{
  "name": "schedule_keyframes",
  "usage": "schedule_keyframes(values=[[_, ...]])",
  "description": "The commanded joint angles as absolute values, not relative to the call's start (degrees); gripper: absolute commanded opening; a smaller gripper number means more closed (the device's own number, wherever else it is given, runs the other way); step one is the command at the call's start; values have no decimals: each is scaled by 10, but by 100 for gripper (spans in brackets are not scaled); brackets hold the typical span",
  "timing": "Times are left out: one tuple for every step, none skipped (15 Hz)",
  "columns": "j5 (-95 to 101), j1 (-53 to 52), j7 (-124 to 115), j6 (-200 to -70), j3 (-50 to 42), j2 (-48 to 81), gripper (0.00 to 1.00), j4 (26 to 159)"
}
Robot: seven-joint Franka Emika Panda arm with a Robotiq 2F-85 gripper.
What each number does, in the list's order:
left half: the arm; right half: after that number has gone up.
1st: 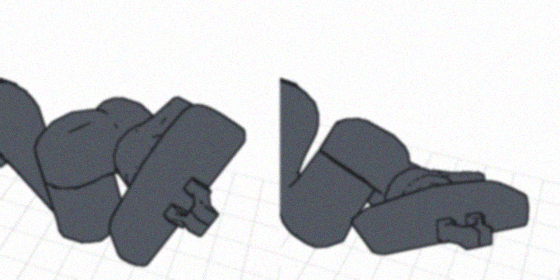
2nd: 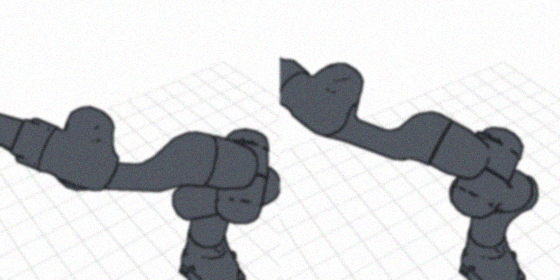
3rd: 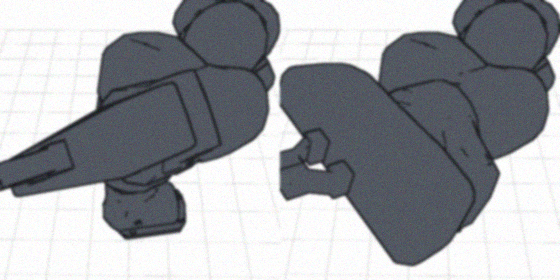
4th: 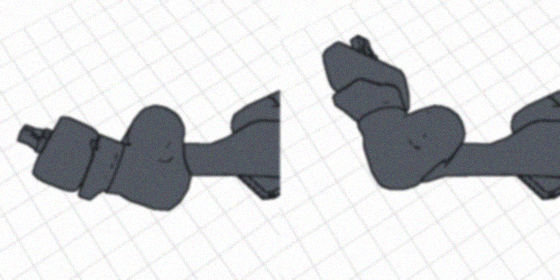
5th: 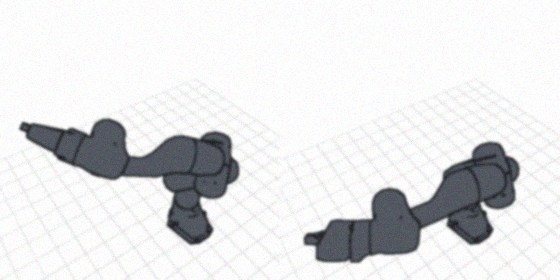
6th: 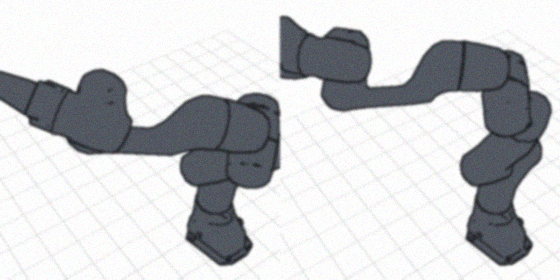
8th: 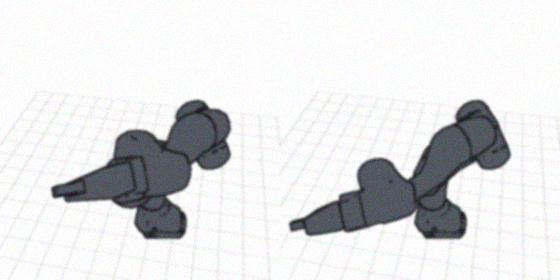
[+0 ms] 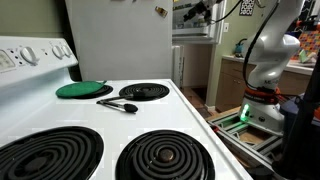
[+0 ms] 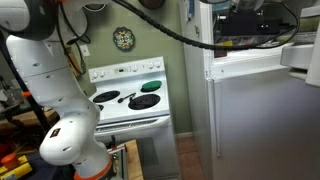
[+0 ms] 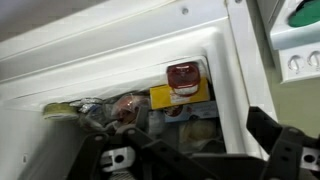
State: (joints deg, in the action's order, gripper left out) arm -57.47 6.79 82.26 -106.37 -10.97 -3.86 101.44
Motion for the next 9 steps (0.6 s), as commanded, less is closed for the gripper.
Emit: schedule_keyframes(values=[[-575, 72, 820, -1057, -102, -38, 100, 1009], [-575, 71, 819, -1055, -101, -38, 100, 1008], [-575, 71, 819, -1055, -101, -38, 100, 1008], [-575, 72, 819, -1054, -101, -38, 100, 1008], [-575, 72, 819, -1054, -101, -38, 100, 1008], [-573, 70, 822, -1028, -101, -19, 100, 989], [-579, 67, 822, -1015, -98, -3, 100, 974], [-584, 65, 828, -996, -95, 9, 100, 960], [-590, 62, 828, -978, -89, 24, 100, 944]])
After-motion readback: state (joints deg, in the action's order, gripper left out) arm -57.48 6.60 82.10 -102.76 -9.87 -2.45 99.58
